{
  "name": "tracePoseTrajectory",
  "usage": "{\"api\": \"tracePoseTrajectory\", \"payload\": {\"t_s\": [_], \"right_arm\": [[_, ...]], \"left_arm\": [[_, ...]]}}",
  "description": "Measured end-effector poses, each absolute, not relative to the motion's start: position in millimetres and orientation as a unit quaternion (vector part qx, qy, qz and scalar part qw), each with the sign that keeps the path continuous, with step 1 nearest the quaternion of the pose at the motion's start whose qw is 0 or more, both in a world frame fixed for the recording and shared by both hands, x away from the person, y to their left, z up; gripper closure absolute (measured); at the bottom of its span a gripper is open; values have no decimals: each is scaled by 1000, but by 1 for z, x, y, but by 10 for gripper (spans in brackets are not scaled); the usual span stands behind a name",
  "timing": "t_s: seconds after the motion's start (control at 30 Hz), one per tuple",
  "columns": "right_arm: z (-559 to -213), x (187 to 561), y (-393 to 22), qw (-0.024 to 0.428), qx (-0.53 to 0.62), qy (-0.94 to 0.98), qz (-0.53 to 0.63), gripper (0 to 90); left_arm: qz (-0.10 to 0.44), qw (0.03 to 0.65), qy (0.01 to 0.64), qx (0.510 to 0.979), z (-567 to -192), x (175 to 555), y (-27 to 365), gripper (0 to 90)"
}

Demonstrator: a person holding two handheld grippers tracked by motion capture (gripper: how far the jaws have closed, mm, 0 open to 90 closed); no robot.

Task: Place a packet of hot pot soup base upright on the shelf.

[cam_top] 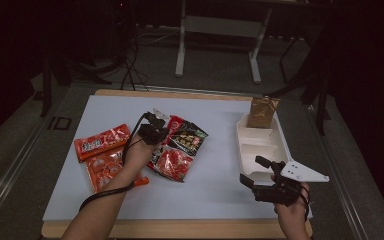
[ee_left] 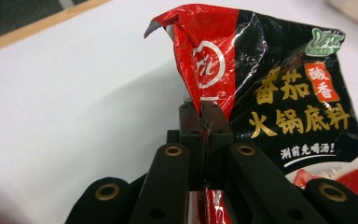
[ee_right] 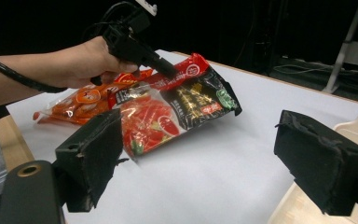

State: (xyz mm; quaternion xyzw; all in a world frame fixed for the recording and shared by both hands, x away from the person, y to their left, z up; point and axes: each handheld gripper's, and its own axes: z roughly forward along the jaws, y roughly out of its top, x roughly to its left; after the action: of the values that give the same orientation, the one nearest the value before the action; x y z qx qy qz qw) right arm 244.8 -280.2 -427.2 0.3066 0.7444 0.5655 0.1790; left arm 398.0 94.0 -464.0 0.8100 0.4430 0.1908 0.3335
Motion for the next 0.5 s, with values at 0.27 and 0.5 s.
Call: {"api": "tracePoseTrajectory", "payload": {"t_s": [0.27,0.5], "right_arm": [[-425,244,-281,196,298,746,562,153],[-424,246,-279,210,298,747,556,146]], "left_arm": [[201,371,410,808,-450,378,91,900],[205,403,395,799,-440,360,90,899]]}}
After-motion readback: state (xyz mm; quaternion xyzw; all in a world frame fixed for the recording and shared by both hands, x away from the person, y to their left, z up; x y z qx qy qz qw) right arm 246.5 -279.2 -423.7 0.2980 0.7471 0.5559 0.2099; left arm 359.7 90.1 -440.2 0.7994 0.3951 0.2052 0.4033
